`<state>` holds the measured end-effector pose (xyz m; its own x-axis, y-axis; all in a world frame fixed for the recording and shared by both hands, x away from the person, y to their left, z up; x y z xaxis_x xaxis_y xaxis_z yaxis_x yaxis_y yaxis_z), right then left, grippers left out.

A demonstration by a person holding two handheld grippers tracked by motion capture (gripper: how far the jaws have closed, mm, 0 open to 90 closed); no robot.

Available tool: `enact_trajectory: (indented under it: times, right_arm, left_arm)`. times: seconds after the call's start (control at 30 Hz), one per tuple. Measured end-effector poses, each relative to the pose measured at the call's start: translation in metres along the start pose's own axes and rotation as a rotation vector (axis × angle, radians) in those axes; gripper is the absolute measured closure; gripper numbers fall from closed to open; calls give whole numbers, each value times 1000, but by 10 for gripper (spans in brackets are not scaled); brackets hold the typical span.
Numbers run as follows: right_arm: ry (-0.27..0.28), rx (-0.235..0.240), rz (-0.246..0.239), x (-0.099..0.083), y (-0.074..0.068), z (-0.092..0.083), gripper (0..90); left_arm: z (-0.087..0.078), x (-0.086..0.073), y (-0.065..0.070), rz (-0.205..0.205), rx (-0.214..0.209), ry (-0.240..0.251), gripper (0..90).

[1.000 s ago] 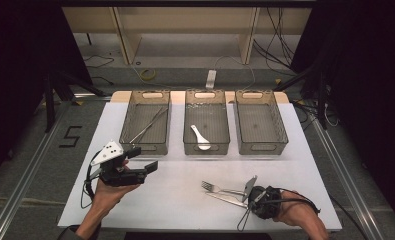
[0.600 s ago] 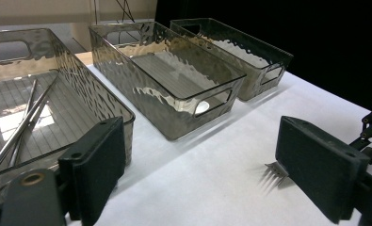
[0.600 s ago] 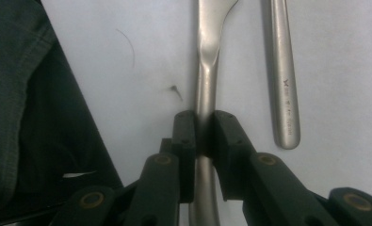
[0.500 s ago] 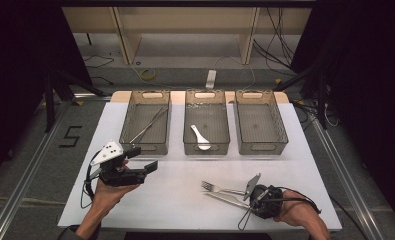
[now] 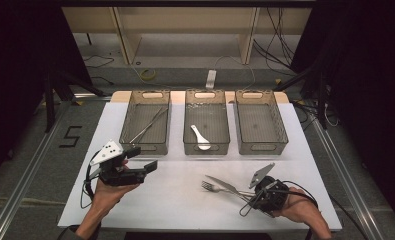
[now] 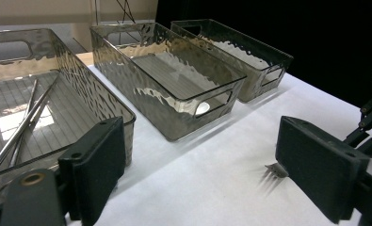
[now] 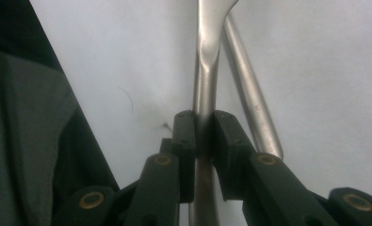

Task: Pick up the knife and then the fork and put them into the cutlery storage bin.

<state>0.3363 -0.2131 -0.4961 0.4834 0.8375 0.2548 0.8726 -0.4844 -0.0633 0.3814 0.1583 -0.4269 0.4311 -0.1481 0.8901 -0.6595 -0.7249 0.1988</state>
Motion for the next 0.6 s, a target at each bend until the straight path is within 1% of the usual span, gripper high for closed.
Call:
enact_trajectory:
  times: [0.07,0.13,0.2,0.23,0.27,0.3,0.37,0.4,0.43,0.53,0.6]
  right_arm:
    - [34,9,15,1,3,-3,804]
    - [69,15,43,3,5,-7,804]
    - [101,33,53,5,10,-11,804]
    - [119,35,72,6,12,-13,804]
    - [134,45,80,6,14,-14,804]
    - [156,46,91,7,17,-16,804]
    - [194,68,112,7,22,-19,804]
    - [213,68,130,8,25,-21,804]
    - [226,84,141,8,27,-23,804]
    - [269,86,181,12,39,-26,804]
    - [295,76,198,15,46,-29,804]
  left_arm:
    - [0,0,0,-5,0,3,160]
    - [-1,0,-1,-5,1,3,160]
    - [-1,0,-1,-7,1,5,160]
    - [-1,1,-1,-9,2,7,160]
    - [-1,1,-1,-9,1,8,160]
    - [-1,1,-1,-10,2,9,159]
    - [-1,1,-2,-14,2,12,160]
    - [-1,1,-2,-15,3,13,159]
    - [-1,1,-2,-16,2,14,159]
    - [-1,1,-2,-18,3,16,159]
    - [-1,1,-3,-20,3,19,159]
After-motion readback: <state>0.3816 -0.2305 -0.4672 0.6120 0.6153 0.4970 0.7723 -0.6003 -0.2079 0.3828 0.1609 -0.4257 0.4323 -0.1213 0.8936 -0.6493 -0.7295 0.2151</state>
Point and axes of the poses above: each handheld gripper's, and its own axes: z roughly forward along the jaws, x roughly out of its top, y roughly to its right, the point moved 6 cm from there along z, roughly forward along the jaws, and after that the axes turned 5 degrees about -y, right-handed, at the moved point
